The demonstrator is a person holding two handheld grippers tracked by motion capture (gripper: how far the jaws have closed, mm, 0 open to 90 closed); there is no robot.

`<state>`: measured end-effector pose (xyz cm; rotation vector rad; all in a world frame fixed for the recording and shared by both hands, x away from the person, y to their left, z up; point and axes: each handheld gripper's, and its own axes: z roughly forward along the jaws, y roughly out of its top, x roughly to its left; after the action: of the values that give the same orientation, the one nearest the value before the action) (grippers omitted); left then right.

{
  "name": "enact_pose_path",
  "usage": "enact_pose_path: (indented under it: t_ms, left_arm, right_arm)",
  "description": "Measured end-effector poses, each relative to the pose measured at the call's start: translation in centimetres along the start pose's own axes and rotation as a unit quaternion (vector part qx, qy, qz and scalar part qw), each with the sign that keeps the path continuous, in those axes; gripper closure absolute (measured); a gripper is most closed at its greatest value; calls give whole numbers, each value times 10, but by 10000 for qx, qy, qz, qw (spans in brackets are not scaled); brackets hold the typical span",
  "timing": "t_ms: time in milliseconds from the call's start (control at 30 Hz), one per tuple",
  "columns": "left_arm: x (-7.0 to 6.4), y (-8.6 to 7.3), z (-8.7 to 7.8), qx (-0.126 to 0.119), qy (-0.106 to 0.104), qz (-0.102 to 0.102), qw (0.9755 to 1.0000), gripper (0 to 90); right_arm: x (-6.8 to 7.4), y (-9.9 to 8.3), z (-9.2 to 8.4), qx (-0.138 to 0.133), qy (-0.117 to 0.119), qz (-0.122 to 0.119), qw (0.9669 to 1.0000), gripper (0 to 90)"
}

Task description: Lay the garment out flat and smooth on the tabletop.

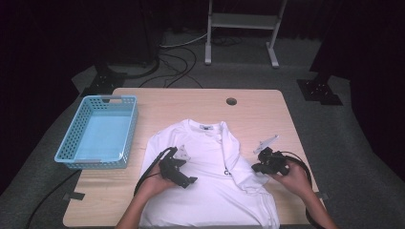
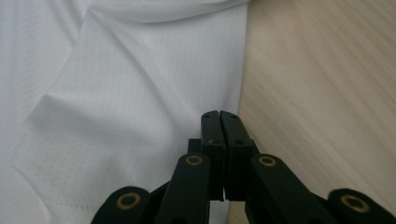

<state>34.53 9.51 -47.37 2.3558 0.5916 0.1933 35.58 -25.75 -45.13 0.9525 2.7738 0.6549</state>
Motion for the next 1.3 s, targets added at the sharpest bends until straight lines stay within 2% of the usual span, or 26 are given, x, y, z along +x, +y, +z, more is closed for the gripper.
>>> enact_pose_path:
  t_ms: [267,400,467,533,600,633,667,733,800,867,900,967,1067,1167,1300]
  left_arm:
    - [1,0,0,-4,3,-47,10000,91]
    - [1,1,0,19,4,-55,10000,91]
    - [1,1,0,31,13,-42,10000,91]
    - [1,2,0,46,30,-48,10000,91]
    - [1,2,0,34,32,-63,10000,91]
    - [1,2,0,34,32,-63,10000,91]
    - [1,2,0,44,33,-77,10000,91]
    - [1,2,0,64,40,-61,10000,91]
    - [2,3,0,84,41,-45,9999,91]
    - [2,3,1,83,33,-68,9999,91]
    - [1,3,1,81,34,-75,9999,91]
    - [1,4,1,97,44,-67,9999,91]
    - [2,4,1,92,42,-76,9999,91]
    - [2,5,2,102,57,-84,9999,91]
    - [3,6,2,109,57,-85,9999,91]
  right_arm:
    - [-29,-19,-10,39,-413,309,9987,885]
    - [-52,-34,-18,111,-726,636,9953,865]
    - [-60,-40,-22,108,-783,819,9935,823]
    - [-63,-44,-25,88,-809,915,9925,786]
    - [-58,-45,-31,-140,-681,932,9932,763]
    - [-58,-45,-31,-140,-681,932,9932,763]
    - [-49,-44,-35,-307,-515,889,9942,747]
    - [-39,-43,-36,-415,-253,779,9958,737]
    - [-36,-43,-35,-386,-193,701,9966,730]
    - [-28,-44,-27,-172,-39,587,9981,721]
    - [-28,-45,-24,-73,-34,586,9983,714]
    - [-31,-48,-23,-88,44,677,9977,710]
    - [-38,-50,-24,-88,-71,701,9975,694]
    - [-49,-51,-24,-59,-401,653,9970,628]
    - [-75,-54,-26,-122,-770,908,9928,622]
